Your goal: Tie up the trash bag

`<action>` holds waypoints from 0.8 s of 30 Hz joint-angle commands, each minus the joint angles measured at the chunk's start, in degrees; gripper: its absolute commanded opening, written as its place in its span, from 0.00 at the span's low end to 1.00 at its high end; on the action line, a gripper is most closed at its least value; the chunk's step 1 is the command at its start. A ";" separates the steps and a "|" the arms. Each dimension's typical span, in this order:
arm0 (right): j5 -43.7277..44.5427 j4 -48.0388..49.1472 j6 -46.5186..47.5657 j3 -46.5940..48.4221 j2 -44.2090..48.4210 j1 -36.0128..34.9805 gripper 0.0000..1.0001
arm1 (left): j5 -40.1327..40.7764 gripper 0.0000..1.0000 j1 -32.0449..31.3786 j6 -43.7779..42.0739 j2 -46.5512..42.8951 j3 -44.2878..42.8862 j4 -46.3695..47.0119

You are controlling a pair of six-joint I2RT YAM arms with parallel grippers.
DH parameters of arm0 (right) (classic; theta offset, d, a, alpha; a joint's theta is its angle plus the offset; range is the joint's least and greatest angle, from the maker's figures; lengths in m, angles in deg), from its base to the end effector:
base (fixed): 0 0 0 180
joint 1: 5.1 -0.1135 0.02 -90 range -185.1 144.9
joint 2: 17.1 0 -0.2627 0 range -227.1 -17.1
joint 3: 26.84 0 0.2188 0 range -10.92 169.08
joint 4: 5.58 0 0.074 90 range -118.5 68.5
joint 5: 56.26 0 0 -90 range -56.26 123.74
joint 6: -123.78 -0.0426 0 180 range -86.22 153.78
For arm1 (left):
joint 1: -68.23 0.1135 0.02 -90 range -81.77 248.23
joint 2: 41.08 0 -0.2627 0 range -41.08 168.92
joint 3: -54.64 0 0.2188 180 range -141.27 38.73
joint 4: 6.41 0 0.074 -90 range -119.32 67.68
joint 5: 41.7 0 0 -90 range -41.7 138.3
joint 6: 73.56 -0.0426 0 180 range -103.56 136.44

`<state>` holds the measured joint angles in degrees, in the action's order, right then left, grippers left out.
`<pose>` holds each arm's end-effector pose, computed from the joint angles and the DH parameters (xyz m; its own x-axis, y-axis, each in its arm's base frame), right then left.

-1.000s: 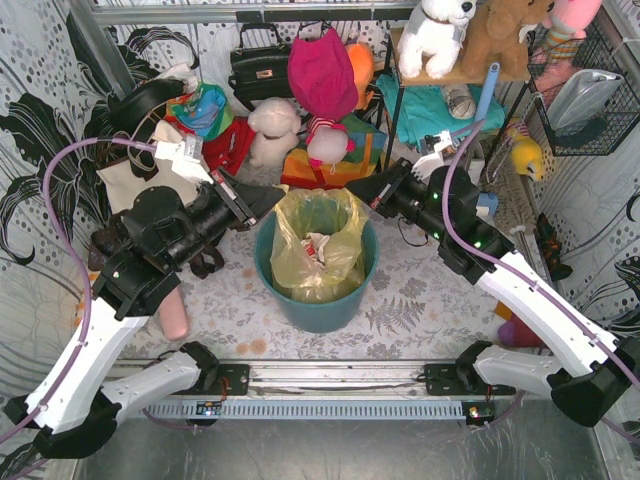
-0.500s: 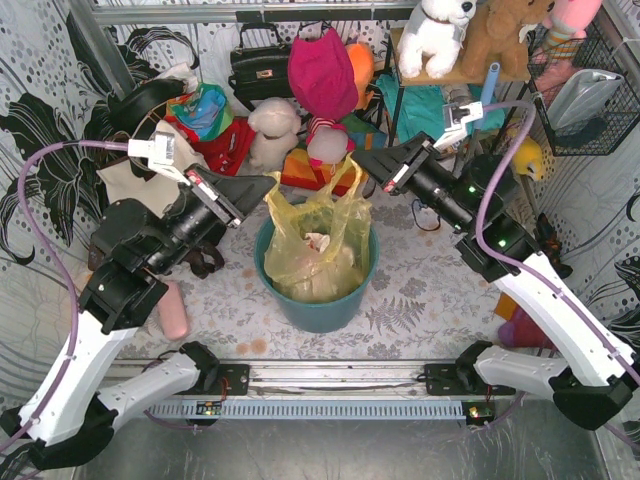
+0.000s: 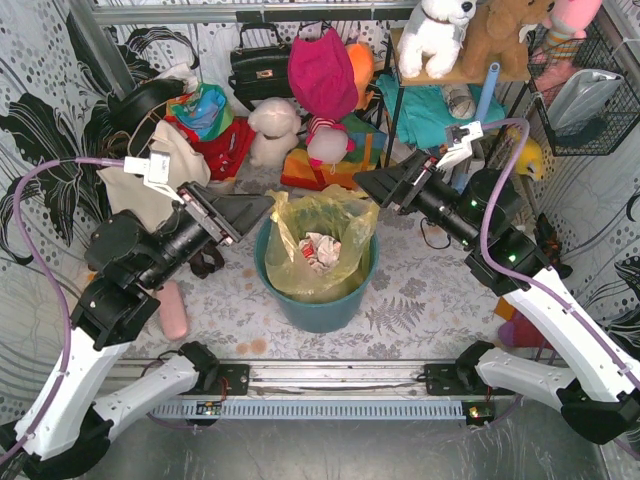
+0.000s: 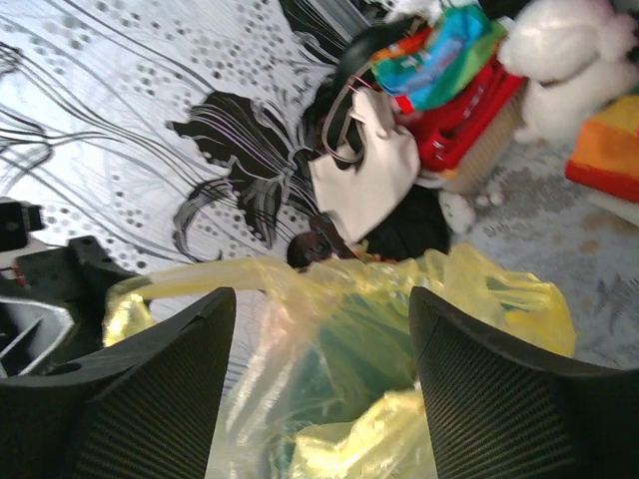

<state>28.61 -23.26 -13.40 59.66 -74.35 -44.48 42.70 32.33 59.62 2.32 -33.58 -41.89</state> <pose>0.1389 0.1190 0.4647 -0.4078 0.6104 -0.6790 -0.5892 0.3922 0.7064 0.0779 -0.0615 0.4671 -0.3568 -0.5824 -0.7304 0.5724 0.4816 -0.6637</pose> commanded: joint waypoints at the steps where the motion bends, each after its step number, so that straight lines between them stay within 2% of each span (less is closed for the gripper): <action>1: 1.86 -7.90 3.53 2.50 0.30 -0.35 0.72 | -3.15 0.61 0.35 -1.01 -0.03 0.09 -2.92; 5: 2.95 -11.54 4.43 3.17 0.64 -0.35 0.74 | -8.61 0.63 0.31 -1.08 1.96 0.04 -2.81; 11: 5.57 -15.22 6.06 4.95 3.61 -0.35 0.76 | -19.42 0.64 0.36 2.12 3.56 1.35 5.94; 16: 8.93 -19.79 7.40 6.79 6.29 -0.35 0.78 | -23.47 0.64 0.35 3.47 4.64 0.03 5.04; 24: 13.37 -25.71 5.49 4.54 9.21 -0.35 0.82 | -25.04 0.64 0.26 5.72 5.03 4.20 6.96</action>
<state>38.73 -45.16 -7.11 65.28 -65.65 -44.48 20.55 32.33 63.79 7.23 -31.53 -39.82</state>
